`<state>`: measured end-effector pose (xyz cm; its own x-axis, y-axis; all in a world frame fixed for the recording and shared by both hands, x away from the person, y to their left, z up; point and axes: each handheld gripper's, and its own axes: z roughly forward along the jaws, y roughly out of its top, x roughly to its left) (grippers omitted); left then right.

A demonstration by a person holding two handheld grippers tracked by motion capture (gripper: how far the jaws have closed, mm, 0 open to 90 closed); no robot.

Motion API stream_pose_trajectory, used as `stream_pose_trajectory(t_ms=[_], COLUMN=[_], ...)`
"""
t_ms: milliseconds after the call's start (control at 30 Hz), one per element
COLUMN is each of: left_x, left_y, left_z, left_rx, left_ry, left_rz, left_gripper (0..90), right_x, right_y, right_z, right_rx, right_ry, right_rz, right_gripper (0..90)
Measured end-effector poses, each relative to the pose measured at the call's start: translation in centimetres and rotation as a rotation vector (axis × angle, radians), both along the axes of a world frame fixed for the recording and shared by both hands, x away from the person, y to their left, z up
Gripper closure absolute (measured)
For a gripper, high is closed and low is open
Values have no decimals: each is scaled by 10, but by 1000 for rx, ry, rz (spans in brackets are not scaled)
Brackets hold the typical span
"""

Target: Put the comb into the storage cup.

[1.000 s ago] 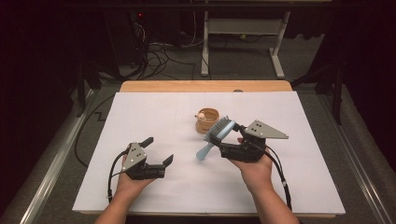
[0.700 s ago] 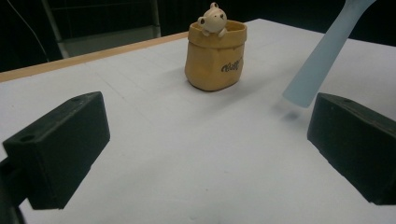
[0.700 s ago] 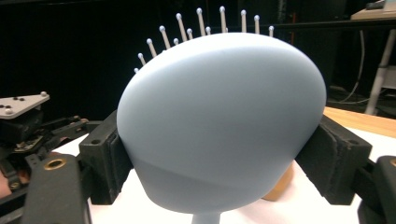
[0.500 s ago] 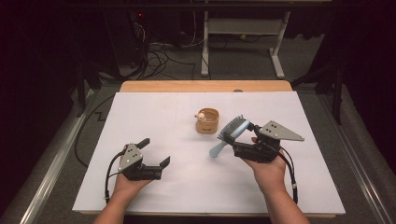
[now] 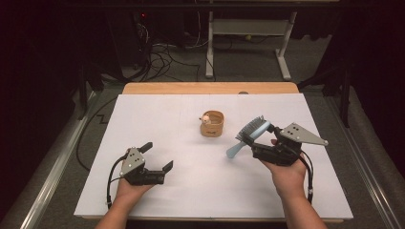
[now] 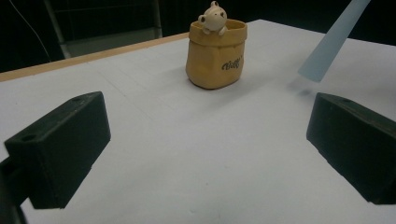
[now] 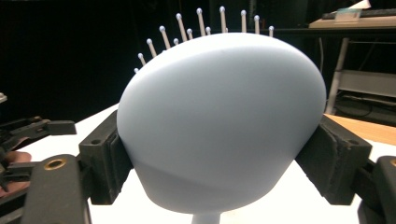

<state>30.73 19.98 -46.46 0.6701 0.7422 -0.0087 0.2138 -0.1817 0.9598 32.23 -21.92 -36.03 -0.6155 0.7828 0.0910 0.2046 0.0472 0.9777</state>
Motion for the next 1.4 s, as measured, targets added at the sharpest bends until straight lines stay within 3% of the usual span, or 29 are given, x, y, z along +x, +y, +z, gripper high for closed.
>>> stream_pose_trajectory(t_ms=[467,1400], left_x=[0,-2], left_y=[-2,1], left_z=[-1,-1], left_rx=[21,5], left_ry=[-1,-6], left_rz=[-7,-21], left_gripper=[4,2], right_x=[0,15], right_y=[-23,-5], right_z=[-3,17], right_rx=[5,12], right_ry=[0,-41], right_rz=[-55,-48], right_gripper=[213,213])
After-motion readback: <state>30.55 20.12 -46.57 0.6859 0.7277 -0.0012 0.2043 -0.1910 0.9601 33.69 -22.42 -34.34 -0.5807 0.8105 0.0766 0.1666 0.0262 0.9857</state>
